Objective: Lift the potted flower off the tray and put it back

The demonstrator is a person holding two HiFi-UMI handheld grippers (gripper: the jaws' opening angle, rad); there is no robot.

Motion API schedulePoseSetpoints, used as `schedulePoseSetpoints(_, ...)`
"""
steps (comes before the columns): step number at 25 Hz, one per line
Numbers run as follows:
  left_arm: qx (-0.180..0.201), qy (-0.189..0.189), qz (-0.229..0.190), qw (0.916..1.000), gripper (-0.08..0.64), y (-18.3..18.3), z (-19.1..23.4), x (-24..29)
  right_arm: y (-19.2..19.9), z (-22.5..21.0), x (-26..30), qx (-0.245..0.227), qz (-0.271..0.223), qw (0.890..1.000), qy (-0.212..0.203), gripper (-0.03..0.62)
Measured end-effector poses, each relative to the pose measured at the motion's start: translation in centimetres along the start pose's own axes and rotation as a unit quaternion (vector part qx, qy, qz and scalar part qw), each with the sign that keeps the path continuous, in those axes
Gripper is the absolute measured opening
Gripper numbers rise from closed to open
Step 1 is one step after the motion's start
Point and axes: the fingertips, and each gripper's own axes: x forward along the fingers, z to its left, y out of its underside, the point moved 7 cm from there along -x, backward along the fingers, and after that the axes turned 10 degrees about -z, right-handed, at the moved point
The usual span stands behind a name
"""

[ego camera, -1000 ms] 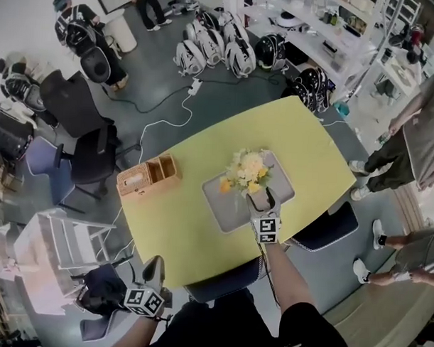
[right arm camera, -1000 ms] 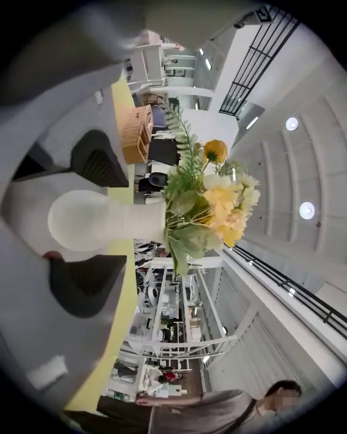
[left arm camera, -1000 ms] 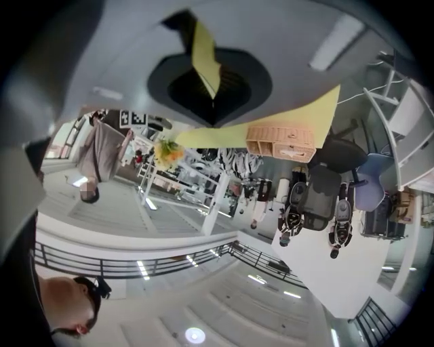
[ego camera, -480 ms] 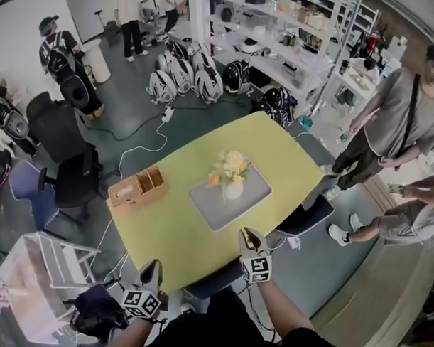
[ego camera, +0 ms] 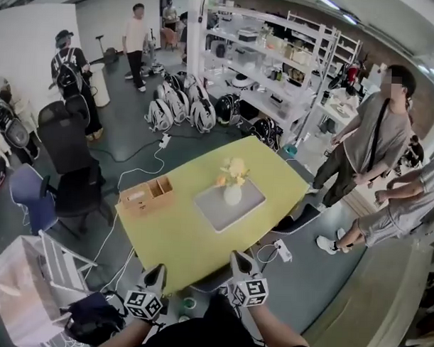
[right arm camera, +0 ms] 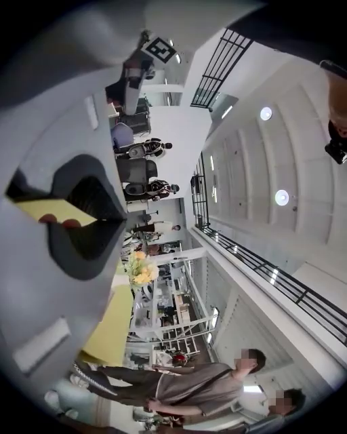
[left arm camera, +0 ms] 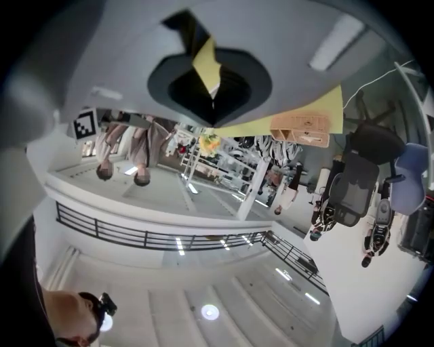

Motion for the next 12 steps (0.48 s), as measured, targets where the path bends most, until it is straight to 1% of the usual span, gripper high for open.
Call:
schedulePoseSetpoints(3, 0.004, 0.014, -0.005, 0.9999, 0.006, -0.7, -0.2, -3.2, -1.3, 3.9, -2.9, 0.0, 0.013, 1.0, 0.005, 0.003)
schedulePoseSetpoints(4, 0.006, 0.016, -0.005, 0.9998, 0.006, -0.8, -0.2, -4.1, -1.5, 5.0, -3.8, 0.007, 0.022, 1.0, 0.008, 0.003)
schedulePoseSetpoints(6, 0.01, 0.018, -0.004, 0.9998, 0.006, -1.0, 0.0, -5.8, -1.9, 6.9, -5.3, 0.037, 0.032, 0.999, 0.012, 0.004)
schedulePoseSetpoints(8, 0.011, 0.02, -0.006, 0.9997, 0.006, -1.1, 0.1, -7.0, -2.3, 8.4, -6.4, 0.069, 0.031, 0.997, 0.008, 0.003)
schedulePoseSetpoints(9, 0.011, 0.021, -0.007, 0.9997, 0.006, -1.2, 0.2, -7.5, -2.6, 9.1, -6.8, 0.076, 0.029, 0.997, 0.005, 0.003)
schedulePoseSetpoints(12, 0.012, 0.029, -0.013, 0.9994, 0.006, -1.3, 0.1, -8.8, -3.3, 11.1, -8.0, 0.078, 0.022, 0.997, -0.004, 0.003)
